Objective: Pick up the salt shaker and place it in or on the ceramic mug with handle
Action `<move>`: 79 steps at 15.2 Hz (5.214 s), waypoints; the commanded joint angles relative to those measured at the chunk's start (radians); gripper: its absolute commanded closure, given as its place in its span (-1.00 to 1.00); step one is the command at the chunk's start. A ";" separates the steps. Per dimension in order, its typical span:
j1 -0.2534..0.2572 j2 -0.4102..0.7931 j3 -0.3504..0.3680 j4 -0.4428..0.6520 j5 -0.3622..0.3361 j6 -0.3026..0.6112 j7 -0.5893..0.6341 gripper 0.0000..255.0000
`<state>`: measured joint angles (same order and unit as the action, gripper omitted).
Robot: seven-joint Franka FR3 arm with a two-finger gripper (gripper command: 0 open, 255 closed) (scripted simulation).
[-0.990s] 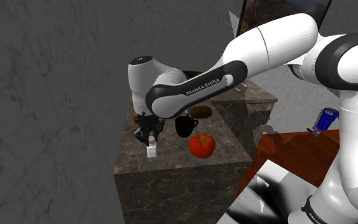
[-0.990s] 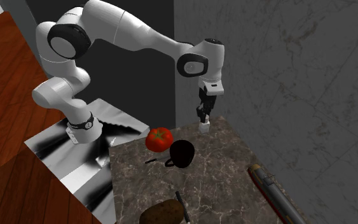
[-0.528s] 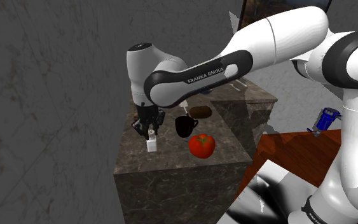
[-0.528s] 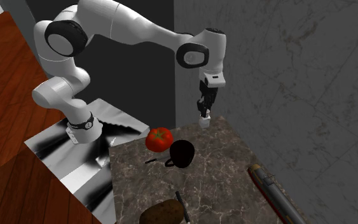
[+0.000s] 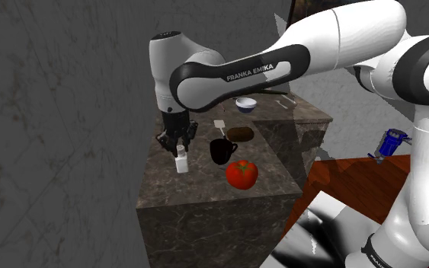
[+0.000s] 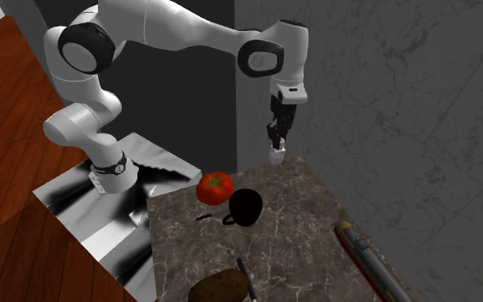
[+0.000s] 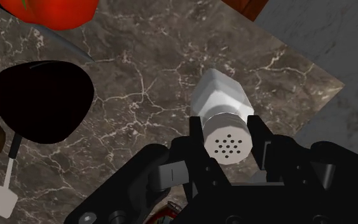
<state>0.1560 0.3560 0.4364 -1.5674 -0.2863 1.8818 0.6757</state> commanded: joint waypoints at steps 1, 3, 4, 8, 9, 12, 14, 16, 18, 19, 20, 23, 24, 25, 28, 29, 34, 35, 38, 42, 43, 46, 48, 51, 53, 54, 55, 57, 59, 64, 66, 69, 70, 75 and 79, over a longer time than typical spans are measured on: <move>0.001 -0.006 0.002 0.020 0.004 -0.025 -0.005 1.00; 0.002 -0.009 0.003 0.042 0.007 -0.050 -0.010 1.00; 0.003 -0.010 0.004 0.054 0.009 -0.063 -0.012 1.00; 0.007 -0.013 0.006 0.105 0.012 -0.115 -0.020 1.00; 0.008 -0.013 0.006 0.118 0.013 -0.128 -0.022 1.00; 0.013 -0.011 0.008 0.161 0.013 -0.168 -0.028 1.00; 0.017 -0.008 0.008 0.192 0.013 -0.196 -0.031 1.00; -0.004 -0.032 0.004 0.172 0.024 -0.195 -0.054 1.00; -0.044 -0.078 -0.005 0.122 0.045 -0.180 -0.099 1.00; -0.064 -0.099 -0.011 0.100 0.055 -0.174 -0.122 1.00; -0.082 -0.119 -0.017 0.080 0.065 -0.168 -0.145 1.00; -0.134 -0.173 -0.039 0.028 0.091 -0.156 -0.217 1.00; -0.151 -0.189 -0.047 0.014 0.099 -0.153 -0.241 1.00; -0.166 -0.204 -0.056 0.001 0.106 -0.150 -0.266 1.00; -0.211 -0.242 -0.084 -0.029 0.126 -0.146 -0.339 1.00; -0.225 -0.252 -0.094 -0.036 0.131 -0.145 -0.364 1.00; -0.273 -0.282 -0.131 -0.066 0.147 -0.132 -0.449 1.00; -0.273 -0.284 -0.132 -0.081 0.147 -0.118 -0.448 1.00; -0.274 -0.286 -0.133 -0.124 0.147 -0.078 -0.444 1.00; -0.275 -0.286 -0.133 -0.178 0.145 -0.024 -0.438 1.00; -0.275 -0.285 -0.134 -0.190 0.144 -0.011 -0.437 1.00; -0.276 -0.282 -0.134 -0.227 0.141 0.028 -0.431 1.00; -0.276 -0.278 -0.135 -0.249 0.139 0.054 -0.428 1.00; -0.276 -0.272 -0.135 -0.282 0.135 0.092 -0.422 1.00; -0.276 -0.263 -0.136 -0.311 0.130 0.129 -0.415 1.00; -0.276 -0.263 -0.136 -0.311 0.130 0.129 -0.415 1.00; -0.276 -0.264 -0.136 -0.311 0.130 0.129 -0.415 1.00; -0.276 -0.264 -0.136 -0.311 0.130 0.129 -0.415 1.00; -0.276 -0.263 -0.136 -0.311 0.130 0.129 -0.415 1.00; -0.276 -0.264 -0.136 -0.311 0.130 0.128 -0.415 -1.00; -0.276 -0.264 -0.136 -0.311 0.130 0.128 -0.415 -1.00; -0.274 -0.281 -0.132 -0.265 0.139 0.066 -0.421 -1.00; -0.272 -0.287 -0.131 -0.239 0.142 0.035 -0.424 -1.00; -0.271 -0.292 -0.130 -0.218 0.145 0.010 -0.426 -1.00; -0.271 -0.292 -0.130 -0.218 0.145 0.010 -0.426 -1.00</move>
